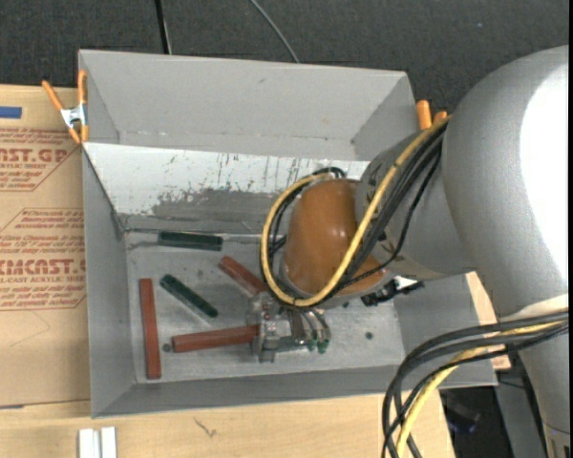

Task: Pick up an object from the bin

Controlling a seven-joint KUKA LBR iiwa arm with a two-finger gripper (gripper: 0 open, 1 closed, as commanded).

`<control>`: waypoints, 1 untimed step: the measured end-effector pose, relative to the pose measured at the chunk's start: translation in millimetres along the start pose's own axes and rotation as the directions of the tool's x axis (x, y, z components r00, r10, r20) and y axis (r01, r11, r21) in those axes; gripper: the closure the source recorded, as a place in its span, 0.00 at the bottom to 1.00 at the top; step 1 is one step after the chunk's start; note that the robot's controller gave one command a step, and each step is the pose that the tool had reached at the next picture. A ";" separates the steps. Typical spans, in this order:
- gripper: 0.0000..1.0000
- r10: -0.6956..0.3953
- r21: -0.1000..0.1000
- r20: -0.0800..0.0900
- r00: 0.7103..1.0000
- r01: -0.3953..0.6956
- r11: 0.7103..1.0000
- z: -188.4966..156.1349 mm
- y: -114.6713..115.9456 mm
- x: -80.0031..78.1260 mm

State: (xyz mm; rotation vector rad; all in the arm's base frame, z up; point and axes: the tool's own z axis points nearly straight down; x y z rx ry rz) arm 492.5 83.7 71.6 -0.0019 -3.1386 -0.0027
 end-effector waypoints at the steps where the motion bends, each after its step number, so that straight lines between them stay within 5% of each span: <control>1: 1.00 -0.093 0.001 0.005 0.996 0.093 0.996 -136.9 47.3 -46.5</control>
Offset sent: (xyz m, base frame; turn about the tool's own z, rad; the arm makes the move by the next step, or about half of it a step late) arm 0.0000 0.0000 0.0000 0.0000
